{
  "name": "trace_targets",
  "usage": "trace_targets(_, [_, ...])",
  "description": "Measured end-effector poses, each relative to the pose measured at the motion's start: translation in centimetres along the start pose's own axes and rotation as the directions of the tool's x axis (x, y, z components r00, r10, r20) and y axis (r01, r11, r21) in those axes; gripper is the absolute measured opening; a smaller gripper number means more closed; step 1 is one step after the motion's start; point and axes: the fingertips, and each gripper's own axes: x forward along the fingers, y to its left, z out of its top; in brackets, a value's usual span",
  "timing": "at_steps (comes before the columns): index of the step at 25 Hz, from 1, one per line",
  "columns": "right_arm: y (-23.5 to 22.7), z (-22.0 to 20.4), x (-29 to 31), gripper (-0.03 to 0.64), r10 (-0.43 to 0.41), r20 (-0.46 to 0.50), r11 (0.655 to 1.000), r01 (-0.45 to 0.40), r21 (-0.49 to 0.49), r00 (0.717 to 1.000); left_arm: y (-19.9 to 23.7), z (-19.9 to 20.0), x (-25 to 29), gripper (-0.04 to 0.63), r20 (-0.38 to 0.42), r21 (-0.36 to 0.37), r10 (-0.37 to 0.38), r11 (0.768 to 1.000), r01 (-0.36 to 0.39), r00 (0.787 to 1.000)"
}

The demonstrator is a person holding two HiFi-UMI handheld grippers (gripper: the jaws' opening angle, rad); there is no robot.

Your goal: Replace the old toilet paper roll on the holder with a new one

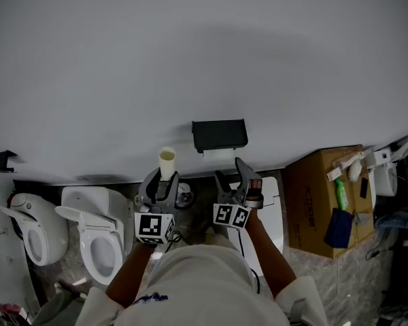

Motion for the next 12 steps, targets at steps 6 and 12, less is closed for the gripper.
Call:
trace_targets(6, [-4.9, -0.7, -3.6, 0.32, -0.085, -0.037, 0.963, 0.092, 0.252, 0.996, -0.3, 0.1, 0.4, 0.16, -0.005, 0.004, -0.017, 1.0, 0.017, 1.0])
trace_targets(12, [-8.4, 0.0, -6.6, 0.19, -0.144, -0.023, 0.914, 0.142, 0.38, 0.989, 0.5, 0.6, -0.5, 0.16, -0.002, 0.014, 0.001, 1.0, -0.001, 1.0])
